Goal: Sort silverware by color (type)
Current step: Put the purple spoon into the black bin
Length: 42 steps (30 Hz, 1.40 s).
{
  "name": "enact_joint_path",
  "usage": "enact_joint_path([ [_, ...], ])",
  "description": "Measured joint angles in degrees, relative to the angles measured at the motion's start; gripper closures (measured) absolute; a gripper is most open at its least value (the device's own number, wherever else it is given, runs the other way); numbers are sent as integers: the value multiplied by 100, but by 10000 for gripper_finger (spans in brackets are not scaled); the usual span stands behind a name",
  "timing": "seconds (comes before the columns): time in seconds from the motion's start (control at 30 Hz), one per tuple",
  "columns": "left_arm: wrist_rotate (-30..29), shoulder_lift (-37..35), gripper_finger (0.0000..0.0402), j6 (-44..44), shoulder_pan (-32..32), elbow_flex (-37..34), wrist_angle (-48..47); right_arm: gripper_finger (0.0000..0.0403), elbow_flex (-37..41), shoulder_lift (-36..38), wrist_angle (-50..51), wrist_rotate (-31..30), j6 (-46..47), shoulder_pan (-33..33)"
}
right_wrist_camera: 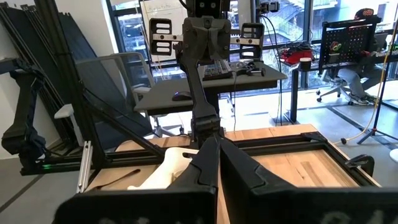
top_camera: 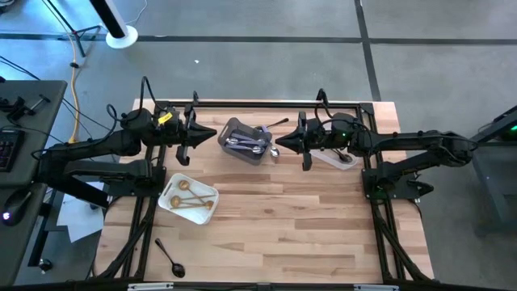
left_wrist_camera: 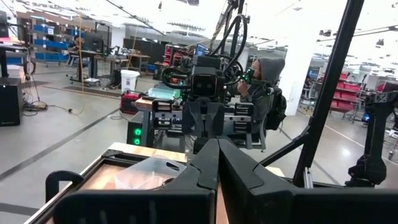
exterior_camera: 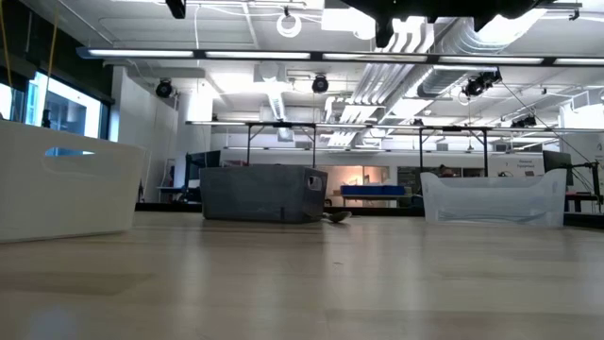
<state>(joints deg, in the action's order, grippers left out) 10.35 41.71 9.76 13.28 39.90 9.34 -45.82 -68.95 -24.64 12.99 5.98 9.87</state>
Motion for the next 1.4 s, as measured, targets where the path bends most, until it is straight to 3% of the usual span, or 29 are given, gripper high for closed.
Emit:
enact_joint_path([
  [1.2, 6, 2, 401, -50, 0, 0, 105, 403, 0, 0, 88, -61, -2, 0],
  [1.4, 459, 2, 401, -89, 0, 0, 127, 403, 0, 0, 298, -400, 127, 0],
])
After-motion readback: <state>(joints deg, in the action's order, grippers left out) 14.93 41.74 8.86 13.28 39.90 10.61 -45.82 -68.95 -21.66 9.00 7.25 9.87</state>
